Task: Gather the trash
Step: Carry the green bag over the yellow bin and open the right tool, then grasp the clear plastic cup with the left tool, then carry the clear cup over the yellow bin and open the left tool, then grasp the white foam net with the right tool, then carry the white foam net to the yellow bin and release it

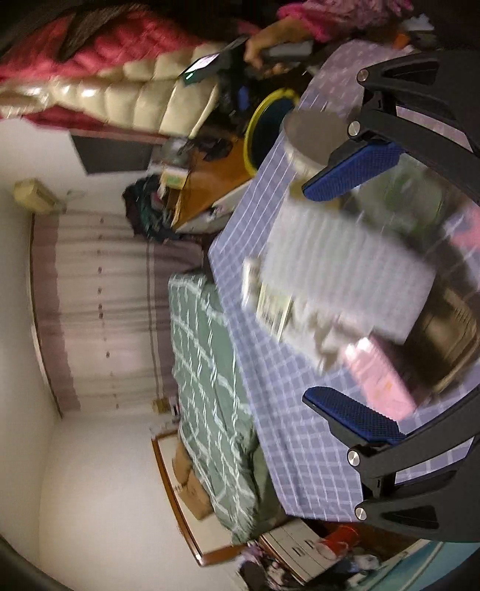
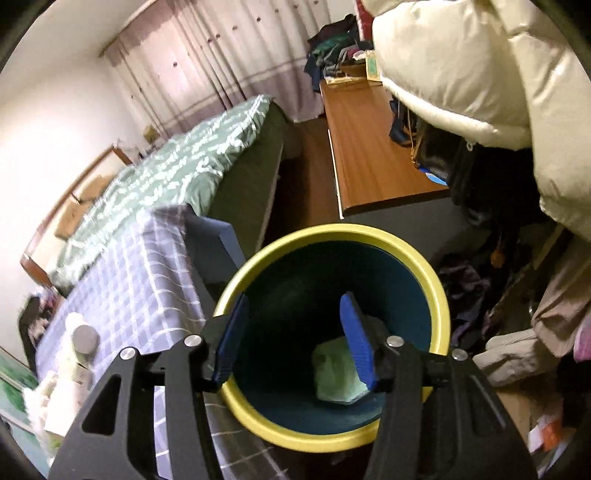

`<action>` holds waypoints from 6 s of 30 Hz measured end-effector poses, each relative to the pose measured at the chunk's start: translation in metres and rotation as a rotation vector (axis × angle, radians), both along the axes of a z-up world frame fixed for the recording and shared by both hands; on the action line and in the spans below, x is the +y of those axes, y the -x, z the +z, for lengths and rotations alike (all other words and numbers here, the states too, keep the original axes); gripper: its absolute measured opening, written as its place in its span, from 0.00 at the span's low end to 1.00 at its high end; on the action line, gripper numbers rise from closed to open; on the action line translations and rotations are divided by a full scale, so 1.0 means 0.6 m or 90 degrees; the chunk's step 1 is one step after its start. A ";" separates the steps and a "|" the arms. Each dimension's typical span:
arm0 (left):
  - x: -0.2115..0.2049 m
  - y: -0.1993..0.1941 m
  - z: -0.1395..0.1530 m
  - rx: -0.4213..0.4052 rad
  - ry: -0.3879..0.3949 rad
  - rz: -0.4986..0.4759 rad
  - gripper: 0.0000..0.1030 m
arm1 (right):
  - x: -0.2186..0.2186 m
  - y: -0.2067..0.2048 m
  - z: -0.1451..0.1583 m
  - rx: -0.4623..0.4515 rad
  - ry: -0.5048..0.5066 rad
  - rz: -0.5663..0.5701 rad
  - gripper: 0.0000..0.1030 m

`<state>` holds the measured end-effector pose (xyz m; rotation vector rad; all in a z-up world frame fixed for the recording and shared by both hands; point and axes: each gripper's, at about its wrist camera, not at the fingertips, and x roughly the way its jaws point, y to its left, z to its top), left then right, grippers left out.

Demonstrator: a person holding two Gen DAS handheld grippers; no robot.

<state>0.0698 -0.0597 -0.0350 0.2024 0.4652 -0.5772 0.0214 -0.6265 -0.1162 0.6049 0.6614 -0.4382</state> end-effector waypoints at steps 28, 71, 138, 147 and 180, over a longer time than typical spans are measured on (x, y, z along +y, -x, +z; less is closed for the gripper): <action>-0.097 0.058 -0.098 0.136 -0.029 -0.015 0.52 | 0.045 -0.002 0.017 -0.080 -0.015 0.036 0.56; -0.686 -0.109 -0.090 0.220 -0.057 -0.155 0.68 | -0.074 0.204 -0.005 -0.014 0.088 -0.008 0.60; 0.164 -0.076 -0.004 -0.069 0.064 0.342 0.94 | 0.535 -0.078 0.101 -0.077 0.077 0.585 0.12; 0.162 -0.081 -0.004 -0.066 0.065 0.340 0.94 | 0.476 -0.031 0.182 -0.165 0.088 0.540 0.12; 0.127 -0.088 -0.016 -0.069 0.037 0.295 0.94 | -0.059 -0.024 -0.016 0.022 0.035 -0.037 0.39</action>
